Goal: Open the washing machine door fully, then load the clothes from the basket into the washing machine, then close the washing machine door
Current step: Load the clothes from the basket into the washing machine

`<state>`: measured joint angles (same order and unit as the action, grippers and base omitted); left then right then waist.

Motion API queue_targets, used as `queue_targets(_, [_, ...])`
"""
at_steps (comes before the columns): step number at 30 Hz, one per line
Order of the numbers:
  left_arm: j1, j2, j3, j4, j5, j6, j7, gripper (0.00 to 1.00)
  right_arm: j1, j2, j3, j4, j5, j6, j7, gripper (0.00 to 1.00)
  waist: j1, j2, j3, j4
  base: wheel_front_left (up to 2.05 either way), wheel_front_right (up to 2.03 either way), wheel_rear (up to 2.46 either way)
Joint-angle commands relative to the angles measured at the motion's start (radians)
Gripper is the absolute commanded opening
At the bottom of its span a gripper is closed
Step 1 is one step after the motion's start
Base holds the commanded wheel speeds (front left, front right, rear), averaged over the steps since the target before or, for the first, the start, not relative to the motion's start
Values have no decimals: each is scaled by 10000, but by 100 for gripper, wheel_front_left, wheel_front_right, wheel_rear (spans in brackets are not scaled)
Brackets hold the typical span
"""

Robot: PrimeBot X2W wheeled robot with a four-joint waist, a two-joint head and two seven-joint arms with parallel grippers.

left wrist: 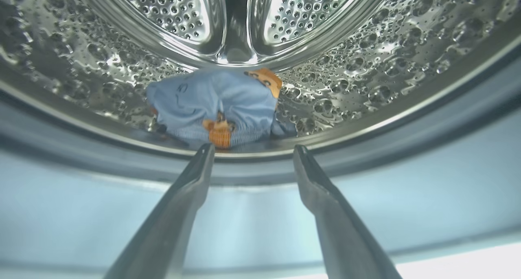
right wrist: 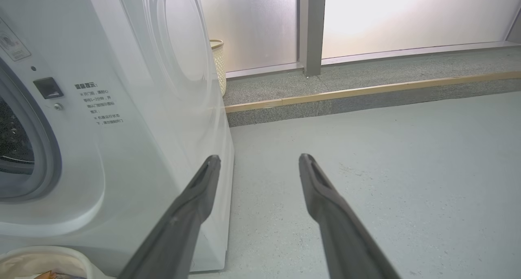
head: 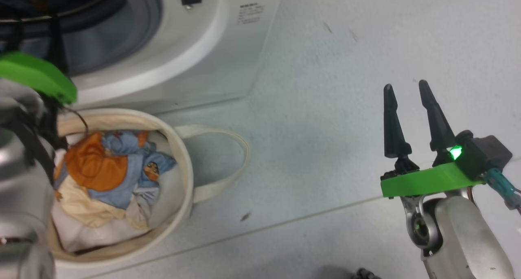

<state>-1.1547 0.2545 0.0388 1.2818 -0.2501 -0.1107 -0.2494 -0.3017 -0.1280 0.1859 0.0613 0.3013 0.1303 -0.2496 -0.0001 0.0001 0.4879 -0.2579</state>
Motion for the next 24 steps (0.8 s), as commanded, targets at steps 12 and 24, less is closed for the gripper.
queue_targets(12, [4076, -297, 145, -4383, -198, -194, -122, 100, 180, -415, 760, 602, 617, 4, -122, 100, 1, -1, -2333, 1368, 0, 0, 0])
queue_targets(24, [6864, -192, 289, -6956, -417, -198, -123, 100, 652, -722, 779, 972, 965, 4, -122, 100, 1, -1, -3562, 2307, 0, 0, 0])
